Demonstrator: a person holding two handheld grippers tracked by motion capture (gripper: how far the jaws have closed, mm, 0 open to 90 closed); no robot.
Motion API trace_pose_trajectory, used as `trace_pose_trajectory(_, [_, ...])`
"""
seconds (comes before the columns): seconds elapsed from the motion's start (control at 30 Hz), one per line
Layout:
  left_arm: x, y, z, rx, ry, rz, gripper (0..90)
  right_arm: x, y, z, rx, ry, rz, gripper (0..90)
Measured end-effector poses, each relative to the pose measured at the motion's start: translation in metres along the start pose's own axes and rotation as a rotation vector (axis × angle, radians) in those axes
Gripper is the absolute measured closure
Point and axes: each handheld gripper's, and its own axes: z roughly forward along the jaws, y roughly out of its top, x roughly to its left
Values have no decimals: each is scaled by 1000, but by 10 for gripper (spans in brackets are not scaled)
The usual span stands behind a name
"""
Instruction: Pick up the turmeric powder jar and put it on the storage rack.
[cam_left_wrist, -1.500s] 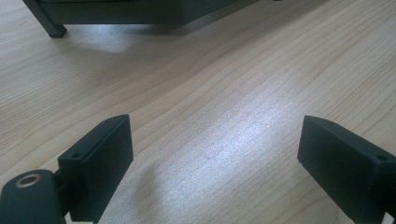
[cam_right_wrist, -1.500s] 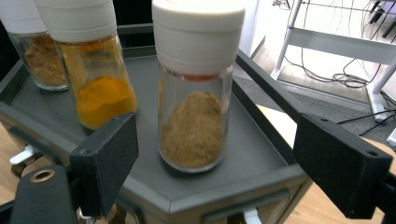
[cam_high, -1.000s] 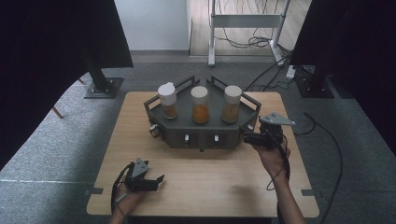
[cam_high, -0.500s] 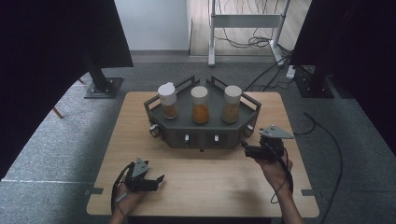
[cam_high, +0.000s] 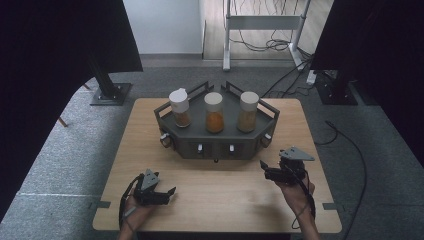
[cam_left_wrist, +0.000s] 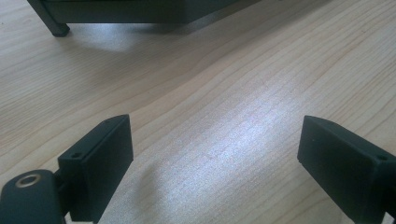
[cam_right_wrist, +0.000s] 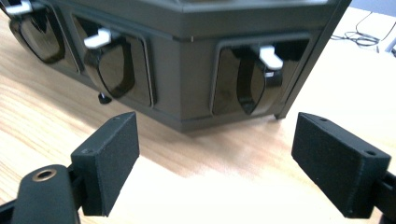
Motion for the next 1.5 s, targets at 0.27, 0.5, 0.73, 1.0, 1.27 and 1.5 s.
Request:
trace_pose_trajectory(0.27, [0, 0, 0, -1, 1, 0, 102, 2, -14, 10, 45, -9, -6, 147])
trace_pose_trajectory(0.5, [0, 0, 0, 2, -1, 0, 102, 3, -25, 19, 82, -15, -2, 147])
trace_pose_trajectory(0.73, [-1, 1, 0, 4, 0, 2, 102, 4, -35, 29, 122, -21, 1, 145])
trace_pose_trajectory(1.0, [-1, 1, 0, 5, 2, 3, 102, 5, -42, 37, 151, -27, 3, 142])
trace_pose_trajectory(1.27, [-2, 1, 1, 6, 2, 3, 102, 5, -47, 40, 165, -36, 0, 142])
trace_pose_trajectory(1.5, [-2, 1, 1, 7, 3, 3, 102, 5, -49, 43, 174, -39, 2, 142])
